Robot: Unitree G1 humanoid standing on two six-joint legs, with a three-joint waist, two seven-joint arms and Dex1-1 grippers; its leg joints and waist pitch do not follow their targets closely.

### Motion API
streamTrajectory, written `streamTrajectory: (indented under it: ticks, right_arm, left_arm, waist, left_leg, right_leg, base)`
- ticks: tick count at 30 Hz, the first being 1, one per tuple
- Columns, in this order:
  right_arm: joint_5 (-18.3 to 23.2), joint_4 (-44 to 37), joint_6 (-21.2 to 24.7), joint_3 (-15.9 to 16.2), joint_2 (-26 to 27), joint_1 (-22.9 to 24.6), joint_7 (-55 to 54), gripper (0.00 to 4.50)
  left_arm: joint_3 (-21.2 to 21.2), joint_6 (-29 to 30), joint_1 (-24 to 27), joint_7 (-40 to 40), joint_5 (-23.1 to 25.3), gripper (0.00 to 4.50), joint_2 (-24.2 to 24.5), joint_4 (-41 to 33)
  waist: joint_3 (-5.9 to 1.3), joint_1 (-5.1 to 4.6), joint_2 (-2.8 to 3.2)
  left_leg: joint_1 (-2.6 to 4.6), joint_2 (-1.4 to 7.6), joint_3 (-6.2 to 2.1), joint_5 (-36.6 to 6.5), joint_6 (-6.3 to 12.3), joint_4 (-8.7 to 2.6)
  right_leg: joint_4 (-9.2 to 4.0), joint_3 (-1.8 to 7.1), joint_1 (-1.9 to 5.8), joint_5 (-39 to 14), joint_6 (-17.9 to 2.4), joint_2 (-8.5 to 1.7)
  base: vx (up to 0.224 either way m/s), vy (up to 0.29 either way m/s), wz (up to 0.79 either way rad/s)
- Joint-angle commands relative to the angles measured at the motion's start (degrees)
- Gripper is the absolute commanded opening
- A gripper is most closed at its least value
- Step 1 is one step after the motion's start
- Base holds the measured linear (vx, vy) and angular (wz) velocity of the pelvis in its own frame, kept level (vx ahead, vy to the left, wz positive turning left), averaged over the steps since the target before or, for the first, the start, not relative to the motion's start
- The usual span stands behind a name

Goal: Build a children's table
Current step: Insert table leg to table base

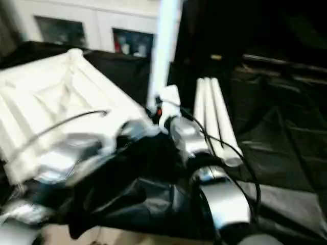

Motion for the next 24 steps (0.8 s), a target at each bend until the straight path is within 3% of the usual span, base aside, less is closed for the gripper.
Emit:
streamTrajectory:
  ticks: [1,5,14,15,23,24]
  right_arm:
    - [-0.19,8.74,7.77,2.20,6.86,4.20,2.73,1.89]
    - [-0.33,9.18,7.77,1.72,7.38,3.96,3.18,1.89]
    - [-0.21,9.50,7.44,0.63,8.19,3.24,4.16,1.89]
    - [0.08,9.48,7.39,0.15,8.30,2.98,4.81,2.45]
    - [0.44,8.97,5.59,-0.91,8.41,1.75,7.58,3.10]
    - [0.52,8.86,5.24,-1.05,8.38,1.60,8.03,3.27]
  left_arm:
    - [0.63,-1.71,-2.52,4.16,0.25,0.00,-2.34,1.73]
    - [0.91,-1.91,-2.80,4.24,0.70,0.00,-2.31,2.85]
    - [1.02,-3.40,-3.47,3.78,1.02,0.00,-1.71,4.17]
    - [0.97,-3.57,-3.48,3.41,1.03,0.00,-1.60,4.22]
    - [0.91,-4.66,-3.16,1.79,0.55,0.00,-0.84,3.12]
    - [0.85,-4.71,-3.07,1.60,0.56,0.00,-0.65,2.88]
  waist:
    - [-1.93,-0.11,0.69]
    - [-2.03,-0.08,0.78]
    - [-1.99,-0.11,1.10]
    - [-2.12,-0.10,1.07]
    - [-2.36,-1.30,1.03]
    - [-2.45,-1.29,1.09]
  left_leg:
    - [0.25,2.31,-0.92,-17.10,-0.59,-4.71]
    - [0.17,2.29,-0.89,-16.39,-0.22,-4.77]
    - [0.33,2.39,-1.08,-19.97,-1.01,-5.07]
    - [0.30,2.38,-1.14,-19.90,-1.04,-5.07]
    - [-0.94,2.35,-1.56,-17.79,-0.72,-5.26]
    - [-0.81,2.37,-1.52,-16.76,-0.41,-5.16]
  right_leg:
    - [-5.40,2.64,0.47,-17.16,-7.64,-3.72]
    - [-5.46,2.60,0.46,-17.22,-7.23,-3.64]
    - [-5.94,2.60,0.09,-21.13,-6.49,-3.77]
    - [-5.90,2.57,0.16,-21.18,-6.42,-3.79]
    - [-5.63,2.31,0.97,-19.74,-6.84,-4.00]
    - [-5.55,2.29,0.96,-18.55,-7.30,-3.95]
  base:
    - [0.000,0.000,0.00]
    - [0.000,0.000,0.00]
    - [0.000,0.000,0.00]
    - [0.000,0.000,0.00]
    - [0.000,0.000,0.00]
    - [0.000,0.000,0.00]
